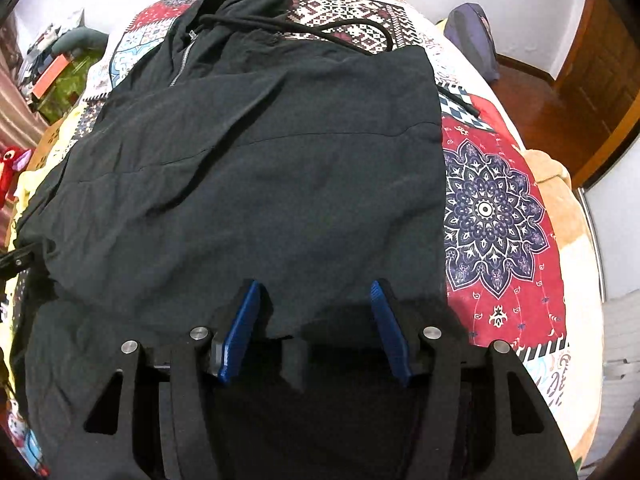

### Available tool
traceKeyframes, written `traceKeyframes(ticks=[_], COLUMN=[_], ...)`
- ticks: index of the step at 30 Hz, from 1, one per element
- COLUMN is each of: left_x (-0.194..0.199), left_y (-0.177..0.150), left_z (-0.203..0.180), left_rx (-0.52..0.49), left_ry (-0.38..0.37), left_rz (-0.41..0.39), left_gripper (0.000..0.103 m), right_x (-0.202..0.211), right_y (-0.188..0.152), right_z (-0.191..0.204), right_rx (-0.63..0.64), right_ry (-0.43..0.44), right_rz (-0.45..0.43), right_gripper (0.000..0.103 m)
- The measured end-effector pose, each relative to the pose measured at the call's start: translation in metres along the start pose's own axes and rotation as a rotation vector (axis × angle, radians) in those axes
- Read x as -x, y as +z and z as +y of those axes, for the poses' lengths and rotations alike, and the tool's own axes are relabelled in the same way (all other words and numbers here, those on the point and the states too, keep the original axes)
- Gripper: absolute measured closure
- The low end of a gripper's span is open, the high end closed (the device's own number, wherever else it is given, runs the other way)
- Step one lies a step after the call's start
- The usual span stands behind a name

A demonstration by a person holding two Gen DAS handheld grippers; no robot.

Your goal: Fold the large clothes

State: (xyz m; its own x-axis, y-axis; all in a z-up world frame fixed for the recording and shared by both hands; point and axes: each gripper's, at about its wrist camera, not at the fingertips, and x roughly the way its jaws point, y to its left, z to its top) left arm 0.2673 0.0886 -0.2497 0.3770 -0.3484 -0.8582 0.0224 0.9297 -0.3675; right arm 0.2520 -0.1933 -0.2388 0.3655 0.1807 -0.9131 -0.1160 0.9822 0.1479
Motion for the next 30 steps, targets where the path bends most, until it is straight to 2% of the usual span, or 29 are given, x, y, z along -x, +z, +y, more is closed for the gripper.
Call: traceKeyframes(ticks=[3,5,8,10,12,13,17,19,24,27,30], left_x=[0.008,0.011,0.018,0.021,0.024,0.026,0.042,0.060,0.085,0.075,0.052], left_y=[0.003,0.006,0.012,0.018,0.023,0.026,0.036,0.038,0.037,0.035,0.027], left_z=[0.019,0.028,0.040,0.043,0.040,0.037,0.022,0.009,-0.002,0.007,0.024], left_rx=[0.103,0.163,0.228,0.234,0.202,0.164,0.049,-0.010,-0.078,-0.070,-0.035], left_ry=[-0.119,-0.162,-0.183,-0.145,-0.056,-0.010,0.070,0.099,0.147,0.185,0.224], left_rz=[-0.035,-0.064,-0.112,-0.134,-0.143,-0.146,-0.201,-0.258,-0.344,-0.315,-0.241], left_gripper=[0.052,0.052,0.052,0.052,0.068,0.080,0.083,0.083,0.083,0.083,0.082], right_x=[0.002,0.004,0.008,0.011,0.014,0.016,0.027,0.035,0.037,0.018,-0.002], right_y=[-0.001,-0.001,-0.002,-0.001,0.000,0.001,0.009,0.015,0.023,0.019,0.008], right_z=[0.001,0.002,0.004,0.002,0.001,0.001,0.000,0.000,0.001,0.007,0.014], right_rx=[-0.006,-0.011,-0.014,-0.018,-0.026,-0.028,-0.032,-0.036,-0.049,-0.030,-0.004], right_ry=[0.000,0.001,0.007,0.011,0.014,0.013,0.005,0.006,0.017,0.010,0.008], right_rz=[0.001,0.001,-0.003,-0.002,-0.001,-0.001,-0.029,-0.056,-0.067,-0.006,0.050], right_gripper=[0.049,0.049,0.049,0.049,0.049,0.049,0.049,0.049,0.049,0.049,0.049])
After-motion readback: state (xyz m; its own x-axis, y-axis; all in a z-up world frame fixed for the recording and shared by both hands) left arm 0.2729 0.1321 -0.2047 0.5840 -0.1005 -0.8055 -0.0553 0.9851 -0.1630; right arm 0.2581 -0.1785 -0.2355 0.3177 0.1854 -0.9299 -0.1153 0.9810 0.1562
